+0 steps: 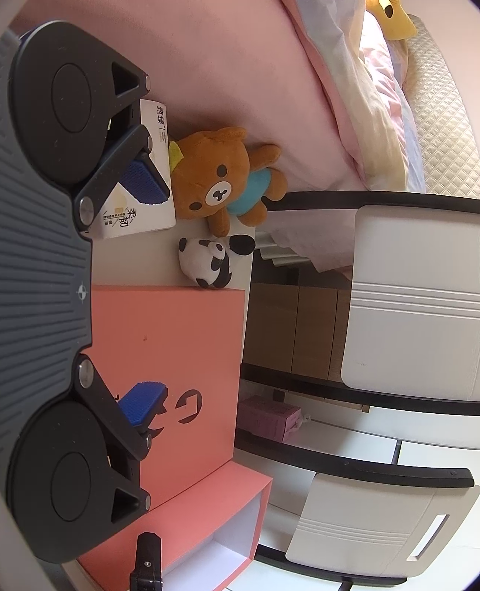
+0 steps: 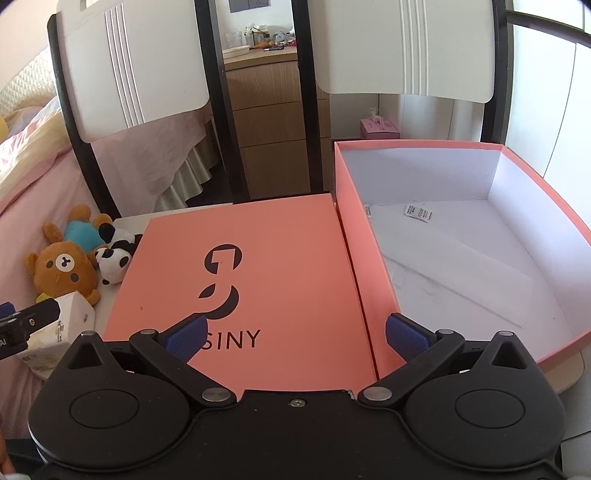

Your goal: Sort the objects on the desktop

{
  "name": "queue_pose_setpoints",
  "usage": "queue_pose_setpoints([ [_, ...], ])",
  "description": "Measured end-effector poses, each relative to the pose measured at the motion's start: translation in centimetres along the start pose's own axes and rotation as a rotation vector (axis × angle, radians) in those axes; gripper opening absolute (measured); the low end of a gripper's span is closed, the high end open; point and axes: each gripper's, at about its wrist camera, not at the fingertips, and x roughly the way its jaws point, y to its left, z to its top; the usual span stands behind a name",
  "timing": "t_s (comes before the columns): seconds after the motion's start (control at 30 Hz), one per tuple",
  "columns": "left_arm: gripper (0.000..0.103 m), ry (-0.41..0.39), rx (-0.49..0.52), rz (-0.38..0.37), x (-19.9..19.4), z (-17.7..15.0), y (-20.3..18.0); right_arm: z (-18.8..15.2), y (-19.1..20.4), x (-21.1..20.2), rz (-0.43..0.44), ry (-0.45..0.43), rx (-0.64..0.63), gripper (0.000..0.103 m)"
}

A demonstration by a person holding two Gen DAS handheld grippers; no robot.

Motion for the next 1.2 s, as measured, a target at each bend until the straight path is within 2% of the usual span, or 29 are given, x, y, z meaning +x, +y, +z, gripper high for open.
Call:
queue_pose_setpoints([
  [0.17,0.103,-0.015,0.018,-0.036,-0.4,0.8,-0.1,-0.4,0.5,0.2,0.001,0.002,-0.011,0.103],
  [0.27,0.103,-0.002,-0.005,-0.088,-0.8,2.1,0.3,-0.3,0.4,0.0,0.021,0.003,-0.004,0.103],
  [0.37,0.103,-0.034,0.018,-0.057,-1.7,3.4,-0.2,-0.2,0.4,-0.3,0.046,0.005,0.004,0.103],
  [0.5,0.103,-0.111,0.142,-0.071,-3.5,4.7,-1.5,0.0,0.4,-1.0,0.066,-0.014,0.011,0.103],
  [0.67,0.103,-0.146,0.394,-0.112,-3.9,4.6,-1.1,-0.2,0.0,-1.8,0.078,-0.037,0.015,0.103],
  [0.83,0.103,-0.082,0.609,-0.221,-1.1,2.9,2.8,-0.5,-0.9,-2.0,0.094,-0.051,0.041,0.103],
  [0.93,0.103,-0.034,0.681,-0.228,1.2,1.8,4.9,-0.6,-1.4,-2.2,0.119,-0.078,0.066,0.103],
  [1.0,0.103,-0.004,0.740,-0.245,2.5,1.1,5.8,-0.6,-1.5,-2.6,0.152,-0.115,0.076,0.103],
  [1.1,0.103,0.080,0.861,-0.311,4.0,-0.1,6.5,-0.7,-1.4,-3.4,0.213,-0.195,0.077,0.103],
  [1.2,0.103,0.153,0.905,-0.374,5.3,-0.8,7.3,-0.5,-1.3,-3.7,0.266,-0.241,0.079,0.103],
])
